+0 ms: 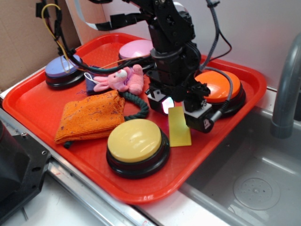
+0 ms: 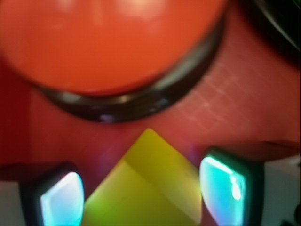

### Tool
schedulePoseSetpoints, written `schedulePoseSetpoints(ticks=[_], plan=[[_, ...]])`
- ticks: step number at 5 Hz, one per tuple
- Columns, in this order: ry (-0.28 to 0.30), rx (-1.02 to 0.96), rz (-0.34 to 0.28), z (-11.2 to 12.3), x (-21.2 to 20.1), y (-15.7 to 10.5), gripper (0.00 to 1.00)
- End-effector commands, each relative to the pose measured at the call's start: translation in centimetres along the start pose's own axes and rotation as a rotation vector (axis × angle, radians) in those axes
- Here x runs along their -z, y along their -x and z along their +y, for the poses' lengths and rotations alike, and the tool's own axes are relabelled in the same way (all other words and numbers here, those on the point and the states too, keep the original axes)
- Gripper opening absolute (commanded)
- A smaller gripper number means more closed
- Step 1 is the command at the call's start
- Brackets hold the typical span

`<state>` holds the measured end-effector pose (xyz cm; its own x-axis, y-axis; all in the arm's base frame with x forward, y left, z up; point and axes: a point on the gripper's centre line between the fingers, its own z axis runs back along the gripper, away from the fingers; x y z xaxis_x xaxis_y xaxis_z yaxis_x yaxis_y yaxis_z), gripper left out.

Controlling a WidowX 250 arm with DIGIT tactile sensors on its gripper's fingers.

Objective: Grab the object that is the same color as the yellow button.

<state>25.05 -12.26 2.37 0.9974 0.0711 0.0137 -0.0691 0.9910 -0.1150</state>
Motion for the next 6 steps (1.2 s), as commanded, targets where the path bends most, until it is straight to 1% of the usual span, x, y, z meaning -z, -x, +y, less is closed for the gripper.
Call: schedulePoseSetpoints(ticks=[1, 2, 3, 4, 5, 6], plan=[[0.033, -0.008, -0.024, -0.3, -1.0, -0.1, 0.20], [0.023, -0.034, -0.034, -0.1, -1.2, 0.0, 0.21], [0.005, -0.076, -0.042, 0.1, -1.5, 0.1, 0.14], [-0.007, -0.082, -0.056, 0.3, -2.4, 0.2, 0.09], [-0.048, -0.062, -0.082, 0.8, -4.3, 0.0, 0.00], [-0.136, -0.034, -0.117, 2.5, -8.8, -0.4, 0.00]])
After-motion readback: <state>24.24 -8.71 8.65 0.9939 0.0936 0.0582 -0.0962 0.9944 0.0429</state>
